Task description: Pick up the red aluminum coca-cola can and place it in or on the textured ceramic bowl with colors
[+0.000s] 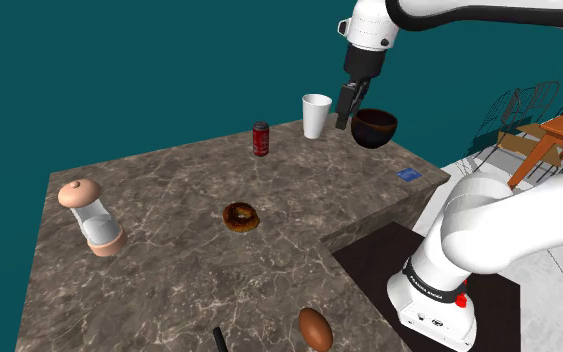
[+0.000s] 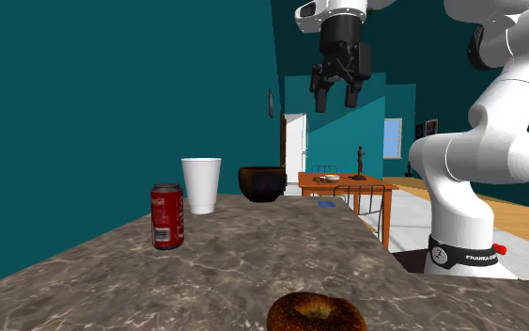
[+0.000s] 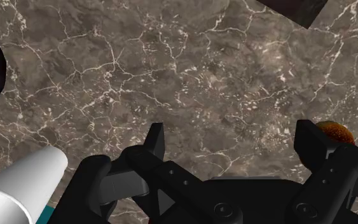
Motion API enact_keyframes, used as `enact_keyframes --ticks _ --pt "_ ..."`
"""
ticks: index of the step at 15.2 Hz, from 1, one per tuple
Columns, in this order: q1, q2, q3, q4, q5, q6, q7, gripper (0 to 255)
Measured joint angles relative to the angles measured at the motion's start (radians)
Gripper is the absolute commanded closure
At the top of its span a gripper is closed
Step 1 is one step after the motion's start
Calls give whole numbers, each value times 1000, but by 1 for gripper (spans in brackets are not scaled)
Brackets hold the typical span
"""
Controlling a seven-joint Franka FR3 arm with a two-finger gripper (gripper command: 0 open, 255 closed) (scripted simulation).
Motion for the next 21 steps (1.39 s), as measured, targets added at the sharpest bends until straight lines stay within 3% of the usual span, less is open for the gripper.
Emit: enact_keyframes --ticks 3,11,21 --pt "-2 43 -7 10 -2 31 -4 0" --pt "-5 346 -33 136 3 192 -7 0" --pt "-15 749 -67 417 37 294 -37 0"
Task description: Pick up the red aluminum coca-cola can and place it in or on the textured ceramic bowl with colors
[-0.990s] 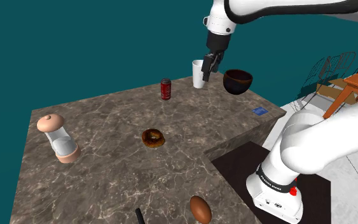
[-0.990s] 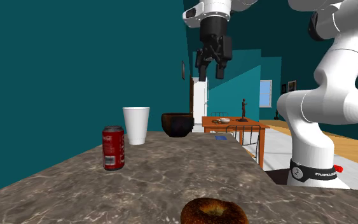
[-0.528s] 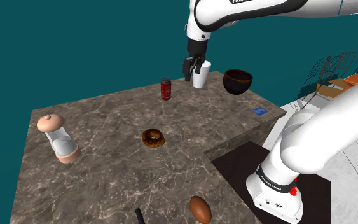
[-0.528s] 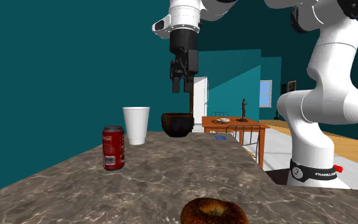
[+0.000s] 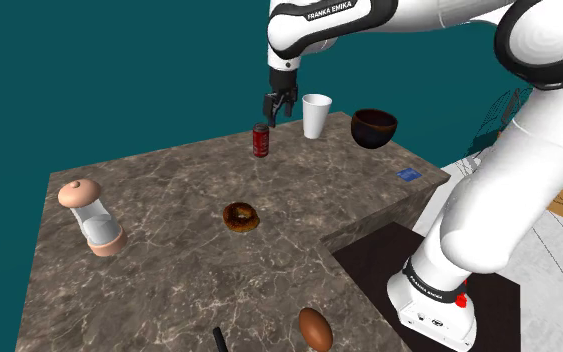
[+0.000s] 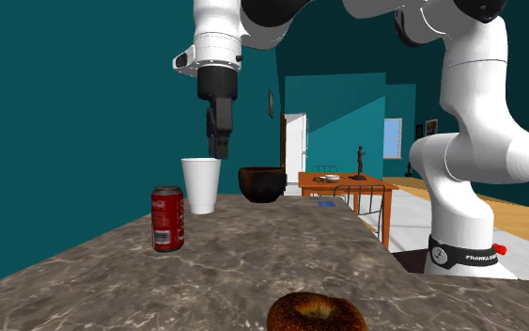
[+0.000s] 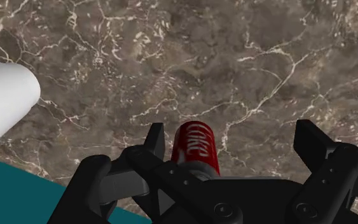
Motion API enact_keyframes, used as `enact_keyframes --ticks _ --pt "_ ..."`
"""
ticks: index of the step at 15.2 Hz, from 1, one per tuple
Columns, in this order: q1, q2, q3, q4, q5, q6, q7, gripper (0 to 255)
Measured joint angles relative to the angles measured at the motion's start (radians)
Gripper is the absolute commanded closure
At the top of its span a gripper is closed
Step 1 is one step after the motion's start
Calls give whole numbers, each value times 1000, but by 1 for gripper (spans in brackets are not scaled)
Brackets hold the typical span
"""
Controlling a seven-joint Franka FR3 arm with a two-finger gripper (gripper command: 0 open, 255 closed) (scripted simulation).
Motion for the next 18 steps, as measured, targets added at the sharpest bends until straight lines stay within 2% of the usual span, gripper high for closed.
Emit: enact_keyframes --ticks 5,8,18 --pt "-12 201 -9 178 27 12 -16 0" --pt "-23 333 -11 322 44 -7 -24 0" --pt "-23 389 -9 291 52 78 -24 0"
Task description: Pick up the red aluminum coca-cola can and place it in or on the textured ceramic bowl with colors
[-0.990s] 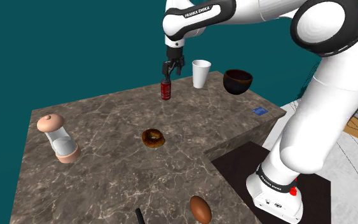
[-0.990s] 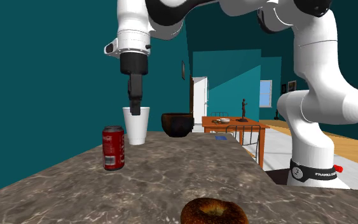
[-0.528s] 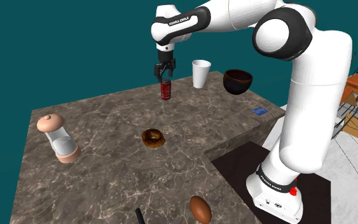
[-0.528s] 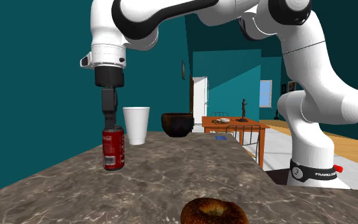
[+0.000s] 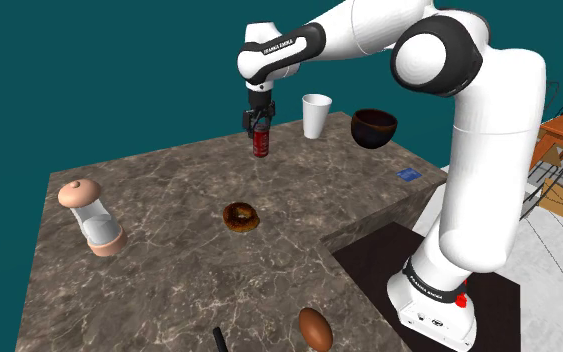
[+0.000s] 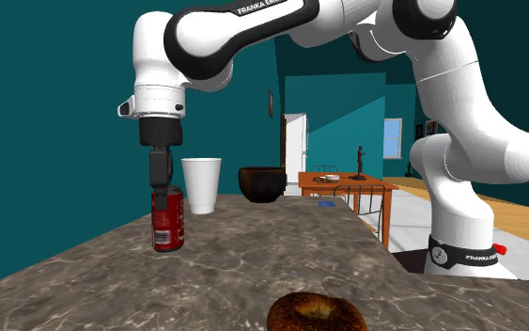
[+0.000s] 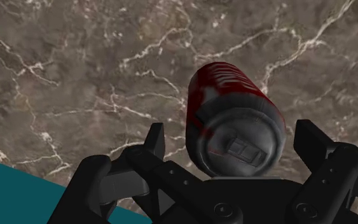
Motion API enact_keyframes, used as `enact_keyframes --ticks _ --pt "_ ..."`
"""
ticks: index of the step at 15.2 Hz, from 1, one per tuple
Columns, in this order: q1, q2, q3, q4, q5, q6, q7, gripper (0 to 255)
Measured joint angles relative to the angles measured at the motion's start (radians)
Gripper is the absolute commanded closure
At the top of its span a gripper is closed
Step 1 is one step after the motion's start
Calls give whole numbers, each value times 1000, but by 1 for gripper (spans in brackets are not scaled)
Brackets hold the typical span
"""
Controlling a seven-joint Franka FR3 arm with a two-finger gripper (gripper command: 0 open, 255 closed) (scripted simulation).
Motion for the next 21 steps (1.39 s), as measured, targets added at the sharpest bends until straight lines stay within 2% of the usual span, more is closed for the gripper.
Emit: enact_keyframes --ticks 4,5,15,21 --pt "0 1 0 -2 0 3 0 0" --pt "0 1 0 -2 0 3 0 255" --pt "0 0 0 -2 0 3 0 255" --pt "0 -15 -1 40 -2 -54 1 255"
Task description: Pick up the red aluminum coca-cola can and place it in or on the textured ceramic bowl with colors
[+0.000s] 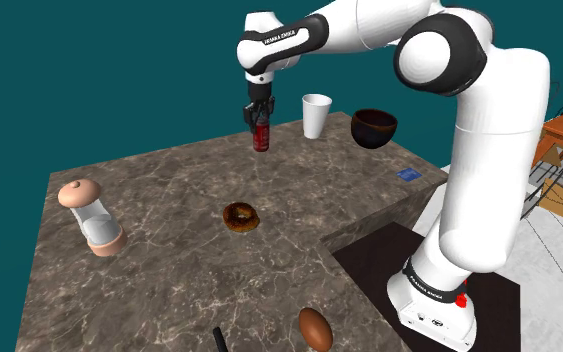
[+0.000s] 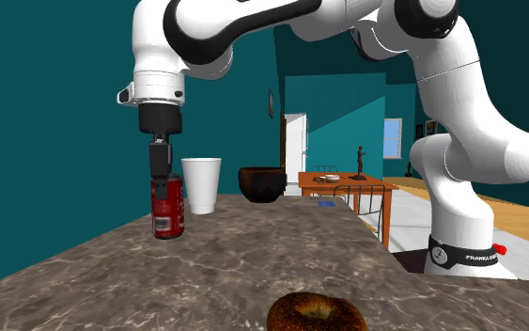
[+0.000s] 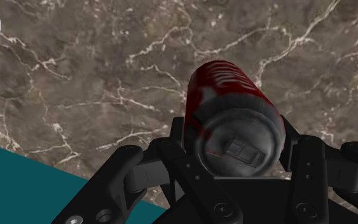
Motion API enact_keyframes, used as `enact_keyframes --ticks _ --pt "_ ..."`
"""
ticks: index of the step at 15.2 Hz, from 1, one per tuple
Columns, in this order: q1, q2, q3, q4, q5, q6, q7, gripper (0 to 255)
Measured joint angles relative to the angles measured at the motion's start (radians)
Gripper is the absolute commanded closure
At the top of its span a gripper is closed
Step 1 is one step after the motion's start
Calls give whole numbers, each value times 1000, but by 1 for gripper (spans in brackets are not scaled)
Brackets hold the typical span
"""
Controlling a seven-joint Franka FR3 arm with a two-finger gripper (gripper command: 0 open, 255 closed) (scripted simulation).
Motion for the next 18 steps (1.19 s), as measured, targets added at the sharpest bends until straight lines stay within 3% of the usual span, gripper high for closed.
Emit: enact_keyframes --ticks 18 --pt "-2 -18 -2 219 -4 -237 5 255"
